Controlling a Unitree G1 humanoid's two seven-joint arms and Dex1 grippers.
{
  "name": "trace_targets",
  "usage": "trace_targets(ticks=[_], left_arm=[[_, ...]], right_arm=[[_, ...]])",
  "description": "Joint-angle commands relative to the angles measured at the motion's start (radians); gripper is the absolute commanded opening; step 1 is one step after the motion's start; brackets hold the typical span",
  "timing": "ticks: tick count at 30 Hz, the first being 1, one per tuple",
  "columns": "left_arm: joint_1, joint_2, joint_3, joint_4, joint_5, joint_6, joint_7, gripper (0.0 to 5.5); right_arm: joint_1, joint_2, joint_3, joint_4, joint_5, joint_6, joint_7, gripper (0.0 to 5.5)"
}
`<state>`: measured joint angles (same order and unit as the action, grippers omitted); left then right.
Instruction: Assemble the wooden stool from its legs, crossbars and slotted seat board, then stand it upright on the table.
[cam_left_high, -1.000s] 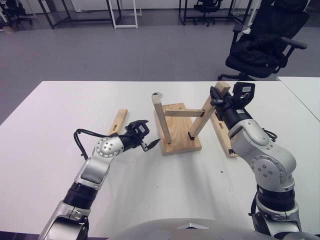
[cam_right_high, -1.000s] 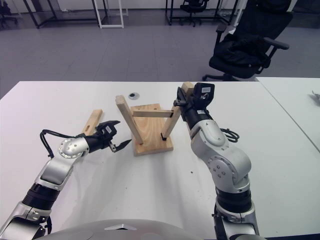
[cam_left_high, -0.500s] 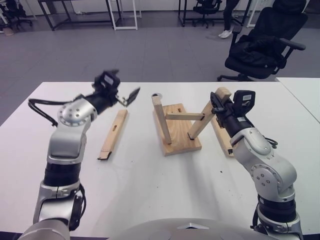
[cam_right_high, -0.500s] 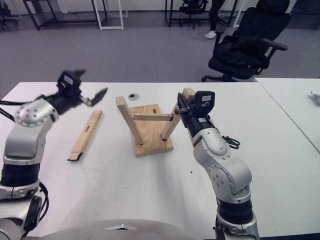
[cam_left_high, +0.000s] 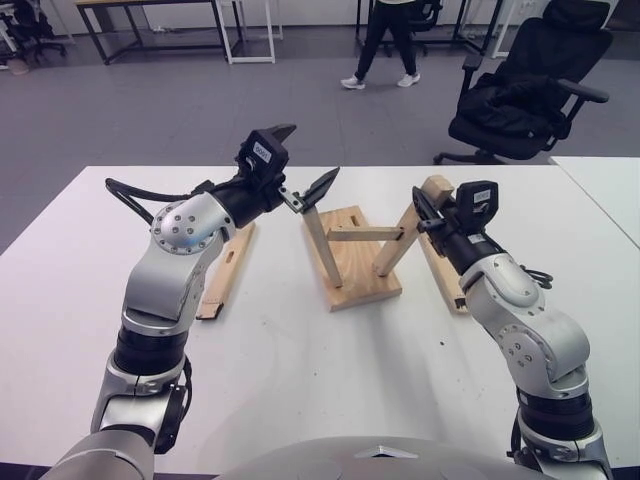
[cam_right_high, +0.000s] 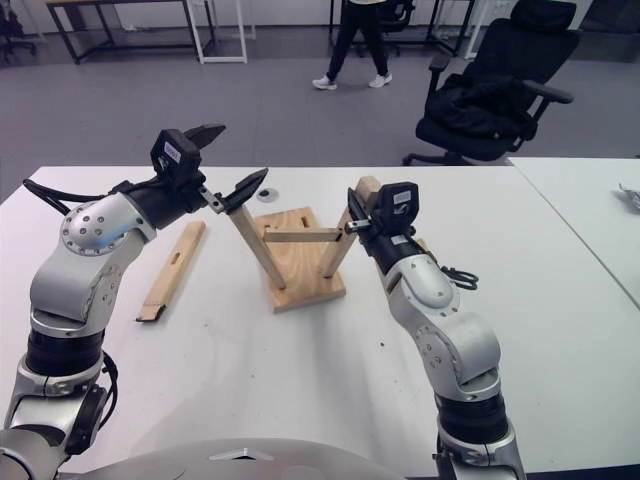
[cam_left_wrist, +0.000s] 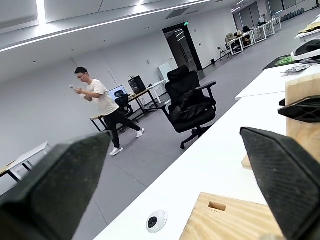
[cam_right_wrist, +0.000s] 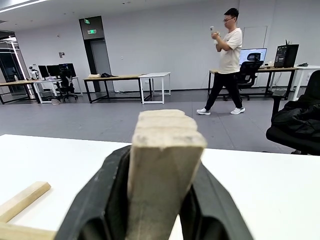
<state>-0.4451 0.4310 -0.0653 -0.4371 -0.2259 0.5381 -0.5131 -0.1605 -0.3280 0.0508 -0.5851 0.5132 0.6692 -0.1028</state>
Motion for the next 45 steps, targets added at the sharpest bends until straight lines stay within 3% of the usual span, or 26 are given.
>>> trace_targets(ticks=[1,7,9,18,22,26,29,32,36,40,45], left_arm=[[0.089,0.020,-0.051,0.095,0.043,0.059,0.009,4.73],[0.059,-0.035,-0.085,0.087,0.015,0.048,0.023,4.73],[0.030,-0.059,-0.101,0.099,0.012,0.041,0.027,4.73],[-0.003,-0.105,-0.131,0.133,0.005,0.023,0.029,4.73],[-0.009,-0.108,-0.117,0.136,-0.005,0.022,0.029,4.73],[-0.011,-0.114,-0.114,0.139,-0.014,0.017,0.034,4.73],[-0.006,-0.118,-0.101,0.143,-0.025,0.018,0.043,4.73],[0.009,-0.114,-0.080,0.154,-0.025,0.017,0.052,4.73],[0.019,-0.106,-0.068,0.201,-0.017,0.006,0.055,4.73],[0.006,-0.100,-0.079,0.222,-0.011,-0.005,0.046,4.73],[-0.008,-0.111,-0.072,0.225,-0.028,-0.002,0.048,4.73]], right_arm=[[0.065,-0.080,0.064,0.072,-0.092,0.093,0.048,1.14],[0.044,-0.031,0.022,0.128,-0.048,0.115,0.034,1.15],[0.033,-0.014,0.014,0.137,-0.035,0.120,0.038,1.79],[-0.052,0.073,-0.072,0.148,-0.042,0.019,0.092,3.26],[-0.106,0.100,-0.137,0.125,-0.046,-0.090,0.121,3.47],[-0.154,0.043,-0.191,0.118,-0.109,-0.169,0.137,3.47],[-0.240,-0.119,-0.097,0.121,-0.293,-0.186,0.201,3.47],[-0.360,-0.291,0.097,0.175,-0.458,-0.212,0.407,3.47],[-0.559,-0.473,0.182,0.418,-0.392,-0.326,0.924,3.47],[-0.834,-0.443,0.309,0.711,-0.317,-0.323,1.436,3.47],[-1.075,-0.269,0.434,1.065,-0.407,-0.360,1.672,3.47]])
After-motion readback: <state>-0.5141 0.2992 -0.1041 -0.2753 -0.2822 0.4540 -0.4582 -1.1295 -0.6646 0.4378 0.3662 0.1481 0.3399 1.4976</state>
